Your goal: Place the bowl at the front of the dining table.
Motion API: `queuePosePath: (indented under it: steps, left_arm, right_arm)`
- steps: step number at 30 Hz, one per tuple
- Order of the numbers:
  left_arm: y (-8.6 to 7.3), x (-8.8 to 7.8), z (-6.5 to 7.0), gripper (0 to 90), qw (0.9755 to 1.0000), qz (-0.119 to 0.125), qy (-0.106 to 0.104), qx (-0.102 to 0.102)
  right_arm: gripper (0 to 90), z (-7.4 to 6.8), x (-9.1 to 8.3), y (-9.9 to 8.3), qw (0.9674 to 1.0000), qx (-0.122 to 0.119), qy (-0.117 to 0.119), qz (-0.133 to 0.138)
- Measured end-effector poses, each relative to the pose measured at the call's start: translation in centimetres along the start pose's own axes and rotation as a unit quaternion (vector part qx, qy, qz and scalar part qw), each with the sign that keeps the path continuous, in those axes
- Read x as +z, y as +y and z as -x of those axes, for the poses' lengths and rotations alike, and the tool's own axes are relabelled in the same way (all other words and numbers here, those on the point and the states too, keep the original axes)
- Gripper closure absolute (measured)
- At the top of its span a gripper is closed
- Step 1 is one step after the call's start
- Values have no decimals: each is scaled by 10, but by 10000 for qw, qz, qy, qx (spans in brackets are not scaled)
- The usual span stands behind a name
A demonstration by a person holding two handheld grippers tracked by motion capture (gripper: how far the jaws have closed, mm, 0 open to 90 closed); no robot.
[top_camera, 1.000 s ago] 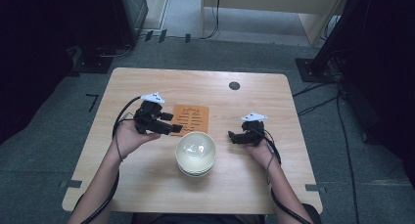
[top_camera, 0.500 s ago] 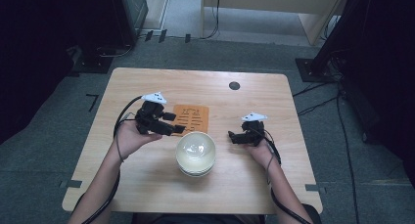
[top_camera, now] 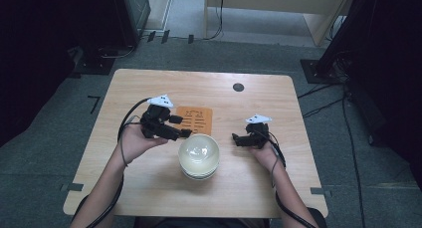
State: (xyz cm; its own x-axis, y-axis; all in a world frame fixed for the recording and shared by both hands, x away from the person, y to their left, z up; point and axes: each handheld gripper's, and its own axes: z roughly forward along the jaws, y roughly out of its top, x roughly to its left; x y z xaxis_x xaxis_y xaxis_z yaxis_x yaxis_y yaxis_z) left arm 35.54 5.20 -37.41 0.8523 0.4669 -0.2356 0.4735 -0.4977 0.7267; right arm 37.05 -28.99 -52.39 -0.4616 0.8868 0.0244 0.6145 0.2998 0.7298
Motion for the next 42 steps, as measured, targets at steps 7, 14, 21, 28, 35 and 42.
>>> queuePosePath:
  steps: [7,14,21,28,35,42]
  left_arm:
    - [2,0,5,315,9999,28,-97,31]
    - [1,7,10,338,9998,41,-87,197]
    - [-1,15,8,304,9998,26,-158,133]
    - [-5,23,7,315,9997,-24,-204,158]
    - [-8,33,9,365,9995,-157,-154,215]
    - [-10,40,12,447,9990,-171,-239,333]
  right_arm:
    - [83,0,0,0,10000,-1,1,0]
    - [83,0,0,0,10000,7,1,-3]
    - [83,0,0,0,10000,-4,1,2]
    - [83,0,0,0,10000,-3,2,1]
    - [83,0,0,0,10000,-2,1,1]
    - [83,0,0,0,10000,-4,2,1]
